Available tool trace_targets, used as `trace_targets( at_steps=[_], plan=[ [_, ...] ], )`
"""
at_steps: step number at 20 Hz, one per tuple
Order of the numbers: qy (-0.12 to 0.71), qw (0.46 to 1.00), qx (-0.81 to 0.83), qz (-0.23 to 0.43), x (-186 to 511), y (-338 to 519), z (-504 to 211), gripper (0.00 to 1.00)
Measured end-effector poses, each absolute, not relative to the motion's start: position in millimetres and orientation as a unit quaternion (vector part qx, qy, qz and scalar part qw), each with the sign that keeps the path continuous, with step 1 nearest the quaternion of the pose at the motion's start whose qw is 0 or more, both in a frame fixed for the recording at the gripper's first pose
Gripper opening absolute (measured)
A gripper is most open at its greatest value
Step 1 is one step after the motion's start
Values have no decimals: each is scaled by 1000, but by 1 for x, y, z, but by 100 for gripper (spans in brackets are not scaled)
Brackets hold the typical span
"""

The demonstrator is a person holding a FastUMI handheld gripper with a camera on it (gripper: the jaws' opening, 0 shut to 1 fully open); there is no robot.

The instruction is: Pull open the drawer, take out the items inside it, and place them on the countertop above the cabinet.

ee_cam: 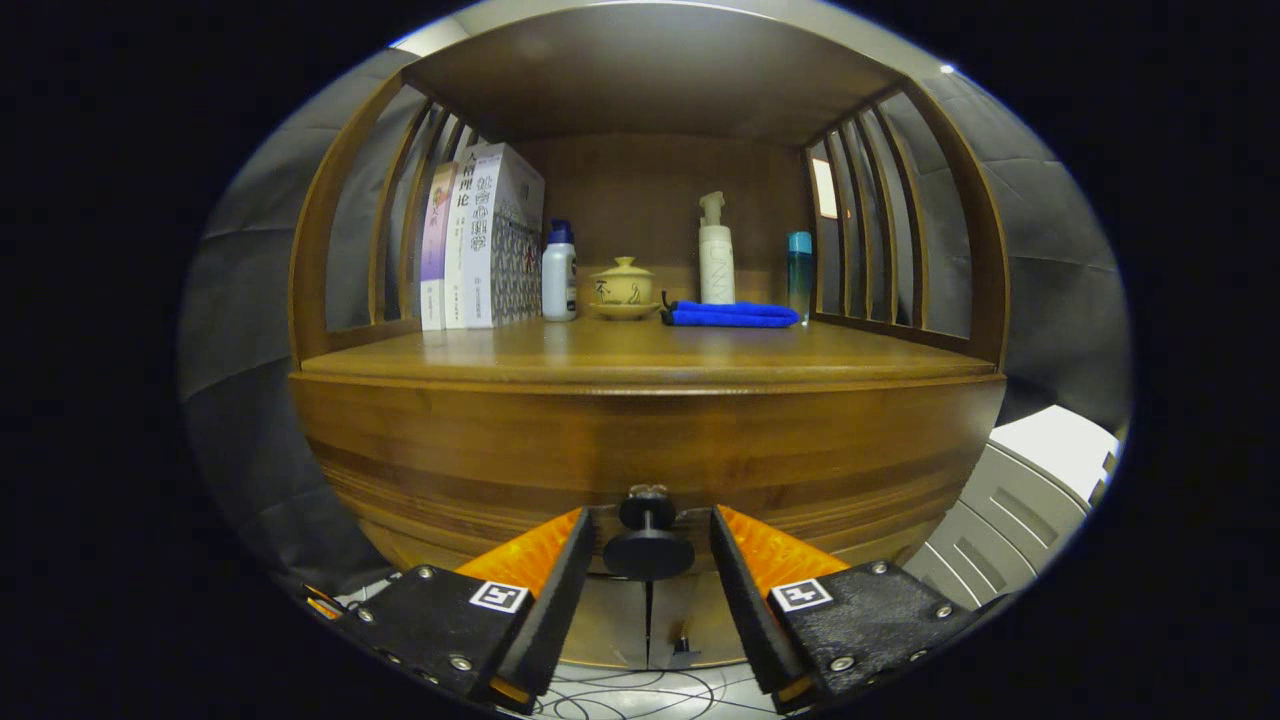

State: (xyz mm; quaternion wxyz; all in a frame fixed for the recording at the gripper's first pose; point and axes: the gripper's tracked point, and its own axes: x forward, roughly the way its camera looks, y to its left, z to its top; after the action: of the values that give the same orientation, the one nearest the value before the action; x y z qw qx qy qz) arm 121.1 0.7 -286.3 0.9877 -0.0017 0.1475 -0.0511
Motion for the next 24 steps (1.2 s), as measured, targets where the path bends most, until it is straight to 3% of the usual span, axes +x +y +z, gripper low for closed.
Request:
trace_targets(
  at_steps=[5, 10, 15, 18, 24],
  plan=[
    [137, 990, 9, -46, 120, 1, -294, 45],
    [140, 989, 12, -42, 119, 1, -293, 42],
    [106, 993, 36, -31, 122, 1, -273, 50],
    [134, 990, 9, -33, 124, 0, -281, 52],
    [134, 990, -17, -30, 126, 1, -284, 36]
  ],
)
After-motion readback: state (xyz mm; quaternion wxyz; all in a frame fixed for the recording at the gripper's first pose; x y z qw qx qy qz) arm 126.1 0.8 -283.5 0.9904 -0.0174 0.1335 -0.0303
